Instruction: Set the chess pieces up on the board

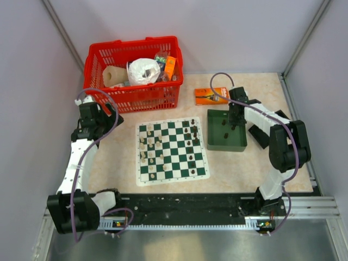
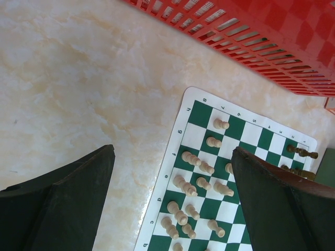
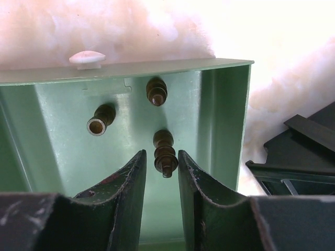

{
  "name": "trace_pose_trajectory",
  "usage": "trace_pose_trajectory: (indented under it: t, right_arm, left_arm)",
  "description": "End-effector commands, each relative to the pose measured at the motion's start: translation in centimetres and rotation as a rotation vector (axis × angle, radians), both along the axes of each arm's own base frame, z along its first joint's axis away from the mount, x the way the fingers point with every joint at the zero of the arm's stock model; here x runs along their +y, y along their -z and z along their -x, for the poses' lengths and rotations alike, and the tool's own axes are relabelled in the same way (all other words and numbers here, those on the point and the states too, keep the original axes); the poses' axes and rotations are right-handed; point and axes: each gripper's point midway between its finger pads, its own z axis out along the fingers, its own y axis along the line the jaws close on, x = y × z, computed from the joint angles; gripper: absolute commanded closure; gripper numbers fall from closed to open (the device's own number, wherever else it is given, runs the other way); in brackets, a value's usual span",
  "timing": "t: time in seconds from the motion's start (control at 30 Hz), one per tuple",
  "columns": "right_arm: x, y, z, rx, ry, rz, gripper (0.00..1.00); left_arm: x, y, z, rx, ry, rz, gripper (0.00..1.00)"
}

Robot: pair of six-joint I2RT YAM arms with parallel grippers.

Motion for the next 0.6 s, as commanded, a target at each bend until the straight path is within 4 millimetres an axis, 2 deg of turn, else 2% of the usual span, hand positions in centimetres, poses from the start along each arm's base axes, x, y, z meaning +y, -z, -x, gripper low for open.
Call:
trace_pose_trajectory:
  t: [0.0,0.2,0.23,0.27,0.57]
  right_arm:
    - [-0.4,-1.3,-1.7,-0.050,0.016,0.003,0.69]
    - [-0.6,-1.2,-1.3,-0.037,0.019,0.012,0.69]
    - [-1.9,-1.1,-1.4,-0.032,0.051,0.013,0.69]
    - [-0.8,-1.1,-1.2,-0.033,0.024,0.015,0.69]
    - [-0.7,-1.1,-1.4,-0.032,0.014,0.019,0.72]
  left_arm:
    - [0.0,-1.0,-0.5,-0.037,0.005,-0.005,0.01]
    - [0.0,-0.9,-0.5,-0.034,0.005,-0.005,0.01]
    - [0.1,-0.9,-0.6,-0.035,0.004,-0.006,0.01]
    - [0.1,-0.9,-0.5,-0.032,0.003,-0.006,0.01]
    - [0.1,-0.9,-0.5,-0.032,0.001,-0.007,0.02]
